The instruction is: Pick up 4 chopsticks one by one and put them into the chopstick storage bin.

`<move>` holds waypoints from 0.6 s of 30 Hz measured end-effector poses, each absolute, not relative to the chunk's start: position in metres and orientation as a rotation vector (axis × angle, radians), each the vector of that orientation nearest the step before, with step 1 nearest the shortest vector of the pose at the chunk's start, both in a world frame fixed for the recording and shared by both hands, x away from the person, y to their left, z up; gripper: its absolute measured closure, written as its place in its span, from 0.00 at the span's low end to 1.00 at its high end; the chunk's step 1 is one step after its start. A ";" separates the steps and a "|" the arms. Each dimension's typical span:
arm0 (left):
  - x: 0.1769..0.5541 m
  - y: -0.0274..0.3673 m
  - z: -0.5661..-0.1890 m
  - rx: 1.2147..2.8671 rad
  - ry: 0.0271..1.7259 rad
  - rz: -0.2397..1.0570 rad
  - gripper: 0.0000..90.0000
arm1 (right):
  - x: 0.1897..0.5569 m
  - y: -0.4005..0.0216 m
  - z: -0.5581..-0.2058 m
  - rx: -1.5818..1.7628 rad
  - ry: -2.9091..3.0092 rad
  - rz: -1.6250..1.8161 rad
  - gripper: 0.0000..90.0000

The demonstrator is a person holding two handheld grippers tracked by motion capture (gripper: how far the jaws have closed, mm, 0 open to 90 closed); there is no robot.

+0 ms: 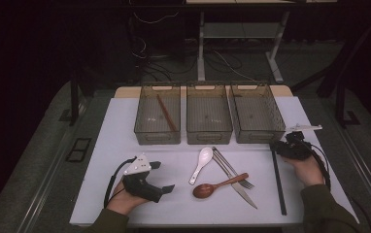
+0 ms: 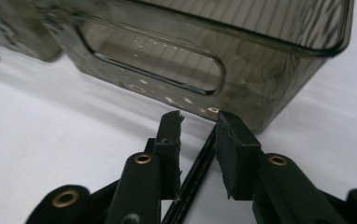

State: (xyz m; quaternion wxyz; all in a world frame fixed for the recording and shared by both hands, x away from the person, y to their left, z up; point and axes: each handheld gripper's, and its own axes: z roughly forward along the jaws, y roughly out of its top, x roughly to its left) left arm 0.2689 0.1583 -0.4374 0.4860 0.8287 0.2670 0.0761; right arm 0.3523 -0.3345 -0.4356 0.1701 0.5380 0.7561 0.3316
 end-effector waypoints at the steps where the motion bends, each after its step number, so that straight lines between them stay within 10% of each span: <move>1: 0.269 0.158 -0.438 2.016 0.651 0.185 0.04 | 0.353 -0.335 -0.437 1.540 2.142 0.936 0.79; 18: 0.269 0.158 -0.438 2.015 0.651 0.188 0.04 | 0.359 -0.329 -0.449 1.541 2.144 0.856 0.84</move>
